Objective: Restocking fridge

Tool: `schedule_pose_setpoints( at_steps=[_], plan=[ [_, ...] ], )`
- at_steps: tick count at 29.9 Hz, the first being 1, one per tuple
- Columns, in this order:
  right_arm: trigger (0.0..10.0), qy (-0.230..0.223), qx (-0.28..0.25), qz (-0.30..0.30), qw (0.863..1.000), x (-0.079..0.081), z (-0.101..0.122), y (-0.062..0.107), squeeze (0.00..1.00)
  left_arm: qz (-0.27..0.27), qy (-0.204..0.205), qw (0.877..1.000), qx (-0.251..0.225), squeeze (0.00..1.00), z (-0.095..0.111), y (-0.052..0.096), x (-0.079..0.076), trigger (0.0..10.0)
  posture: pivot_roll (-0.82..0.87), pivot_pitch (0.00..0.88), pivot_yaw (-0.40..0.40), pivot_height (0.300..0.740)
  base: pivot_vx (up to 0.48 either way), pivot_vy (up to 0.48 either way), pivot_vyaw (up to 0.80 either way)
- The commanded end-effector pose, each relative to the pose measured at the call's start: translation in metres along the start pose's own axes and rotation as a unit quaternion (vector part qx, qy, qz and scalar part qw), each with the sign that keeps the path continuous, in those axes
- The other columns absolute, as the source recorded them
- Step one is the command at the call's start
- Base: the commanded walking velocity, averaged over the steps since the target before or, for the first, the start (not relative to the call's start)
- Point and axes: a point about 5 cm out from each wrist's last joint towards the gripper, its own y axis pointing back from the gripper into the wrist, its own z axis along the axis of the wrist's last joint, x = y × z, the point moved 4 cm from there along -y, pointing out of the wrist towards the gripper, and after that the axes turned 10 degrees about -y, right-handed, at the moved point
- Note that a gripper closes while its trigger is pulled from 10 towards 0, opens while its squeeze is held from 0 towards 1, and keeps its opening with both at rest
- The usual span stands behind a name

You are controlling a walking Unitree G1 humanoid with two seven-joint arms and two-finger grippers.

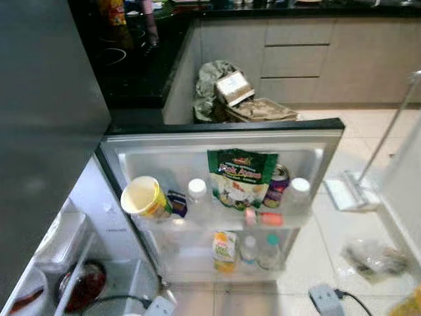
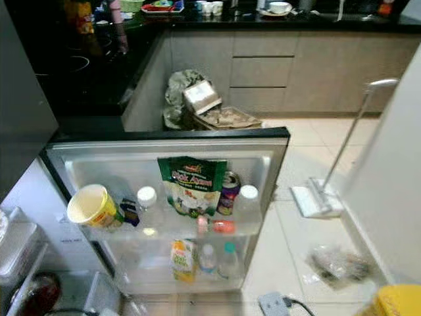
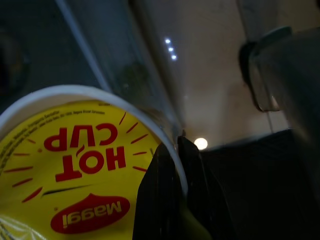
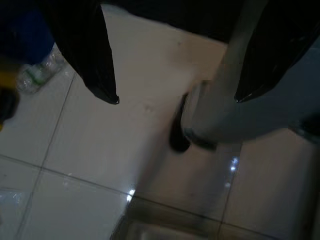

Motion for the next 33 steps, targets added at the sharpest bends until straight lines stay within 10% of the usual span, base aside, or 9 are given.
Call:
schedule_pose_setpoints(
  at_steps=[1,33],
  plan=[
    [10.0,-0.003,0.006,-0.001,1.0,0.0006,-0.0035,0.0002,0.0,-0.01,0.005,1.0,0.006,0.0,-0.0057,-0.0002,-0.0071,10.0,-0.03,0.0,0.016,0.74,0.0,0.0,0.0],
    [10.0,-0.002,0.011,0.003,1.0,0.0042,-0.0048,-0.0007,0.0,-0.012,0.01,1.0,0.005,0.0,-0.0051,-0.0002,-0.0076,10.0,-0.03,0.0,0.018,0.74,0.0,-0.105,0.0]
  ],
)
